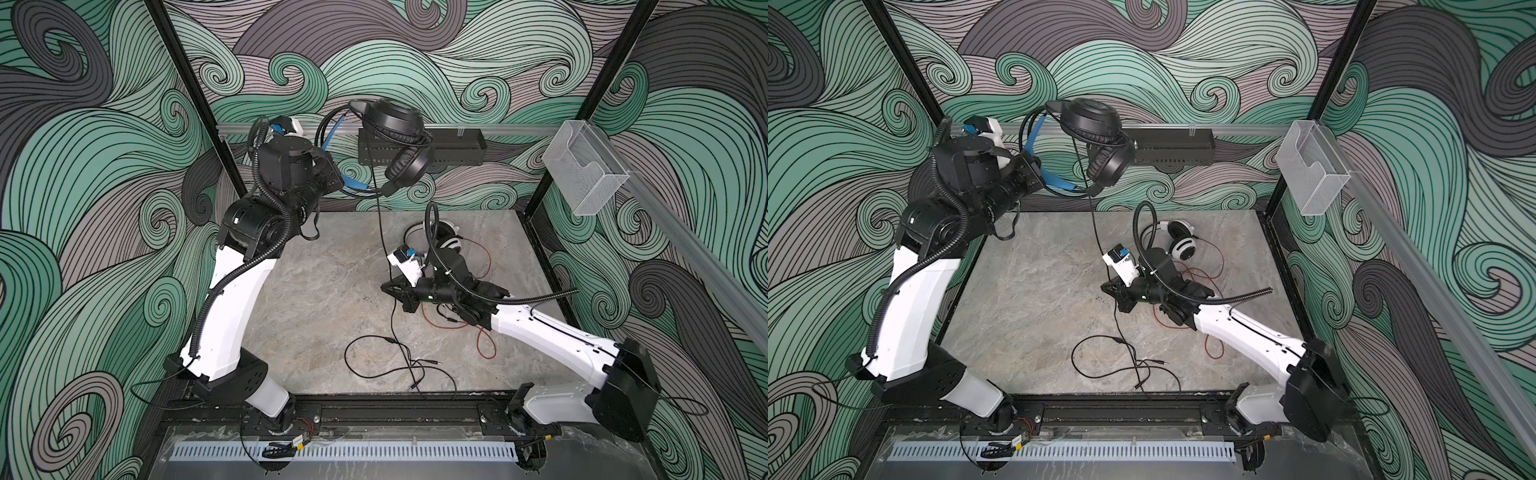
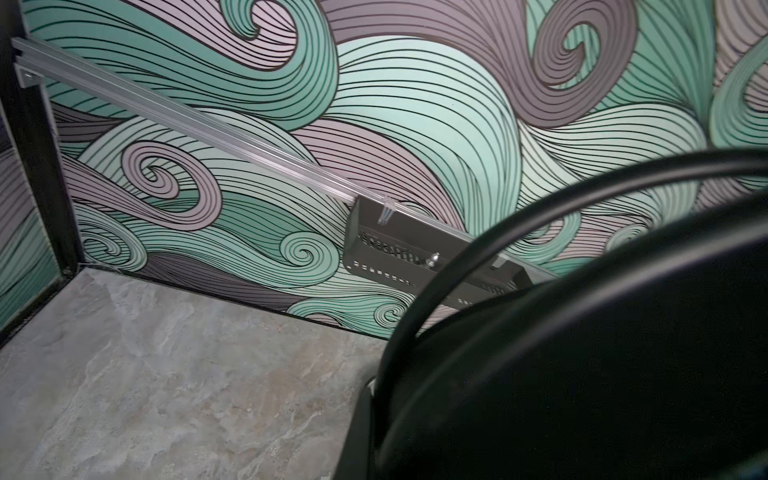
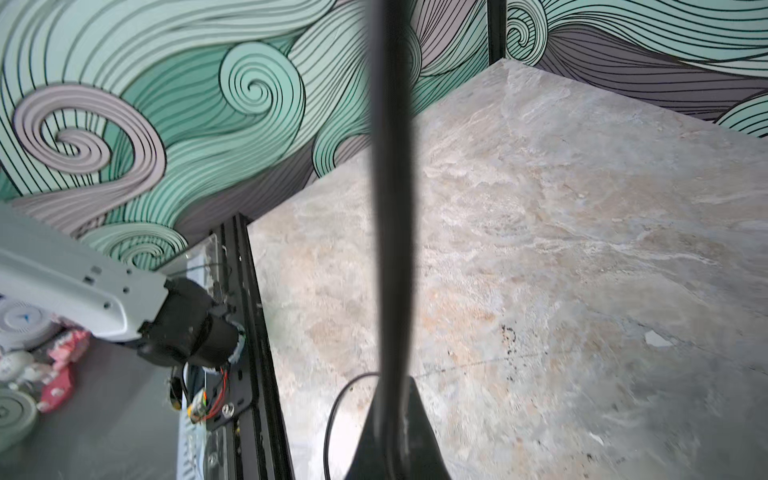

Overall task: Wrap the headphones
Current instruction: 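Raise the black headset high with the left gripper while the right gripper withdraws, then lower the black headset toward the table center while the right gripper approaches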

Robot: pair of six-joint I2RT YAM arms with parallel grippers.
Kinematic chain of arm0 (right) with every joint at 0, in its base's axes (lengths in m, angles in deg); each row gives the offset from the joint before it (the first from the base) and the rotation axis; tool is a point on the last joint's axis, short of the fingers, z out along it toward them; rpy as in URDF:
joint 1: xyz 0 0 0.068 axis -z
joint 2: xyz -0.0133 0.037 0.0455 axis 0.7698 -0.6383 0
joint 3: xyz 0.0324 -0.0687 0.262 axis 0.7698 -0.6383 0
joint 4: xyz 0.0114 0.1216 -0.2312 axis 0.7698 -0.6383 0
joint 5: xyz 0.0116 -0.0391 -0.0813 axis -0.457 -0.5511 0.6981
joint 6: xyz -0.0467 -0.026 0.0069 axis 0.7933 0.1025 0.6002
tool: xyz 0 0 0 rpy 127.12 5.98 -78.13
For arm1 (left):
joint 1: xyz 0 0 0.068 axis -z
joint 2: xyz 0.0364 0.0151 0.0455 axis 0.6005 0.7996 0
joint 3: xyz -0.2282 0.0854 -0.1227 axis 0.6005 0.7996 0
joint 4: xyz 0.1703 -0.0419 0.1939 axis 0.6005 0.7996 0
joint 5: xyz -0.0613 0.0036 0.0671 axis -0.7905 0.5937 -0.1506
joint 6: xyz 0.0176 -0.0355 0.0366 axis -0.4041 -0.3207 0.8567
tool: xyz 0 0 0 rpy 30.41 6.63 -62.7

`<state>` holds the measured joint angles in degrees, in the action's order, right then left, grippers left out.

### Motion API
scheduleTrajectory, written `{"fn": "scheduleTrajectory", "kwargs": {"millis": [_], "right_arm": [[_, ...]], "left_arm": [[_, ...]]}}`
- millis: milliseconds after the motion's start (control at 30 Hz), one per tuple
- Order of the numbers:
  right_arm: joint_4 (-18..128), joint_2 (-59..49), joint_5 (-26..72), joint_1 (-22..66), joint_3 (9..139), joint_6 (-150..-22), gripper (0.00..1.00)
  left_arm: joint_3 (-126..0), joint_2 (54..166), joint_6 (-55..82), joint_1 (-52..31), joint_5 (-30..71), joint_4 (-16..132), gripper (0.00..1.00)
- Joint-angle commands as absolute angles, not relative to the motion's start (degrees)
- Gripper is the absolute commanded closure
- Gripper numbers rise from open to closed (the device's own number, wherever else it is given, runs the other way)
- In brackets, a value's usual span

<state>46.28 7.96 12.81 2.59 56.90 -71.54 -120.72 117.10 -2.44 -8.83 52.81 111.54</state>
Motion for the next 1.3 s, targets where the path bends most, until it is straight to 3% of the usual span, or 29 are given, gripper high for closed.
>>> {"fn": "scheduleTrajectory", "kwargs": {"millis": [0,300,500,633,967,1267], "right_arm": [[35.55,11.84,21.4,-0.65,56.77,-63.92,1.0],[15.33,13.94,33.59,-8.36,70.92,-55.94,1.0],[4.41,10.59,38.31,-9.13,86.58,-50.48,1.0],[0.19,7.95,40.04,-9.15,94.37,-45.12,1.0],[-0.51,5.82,48.09,-9.16,99.62,-35.66,1.0],[1.11,3.13,53.47,-16.66,102.55,-32.08,1.0]], "left_arm": [[-117.1,115.59,-3.41,-10.65,57.64,103.72,1.0],[-96.99,114.53,9.21,-10.09,70.44,95.87,1.0],[-83.53,111.08,25.25,-4.04,78.02,86.65,1.0],[-77.67,107.12,26.77,-1.33,75.8,87.45,1.0],[-68.28,98.04,35.54,3.88,53.15,95.67,1.0],[-72.35,100.48,29.85,4.04,51.36,105.52,1.0]]}}
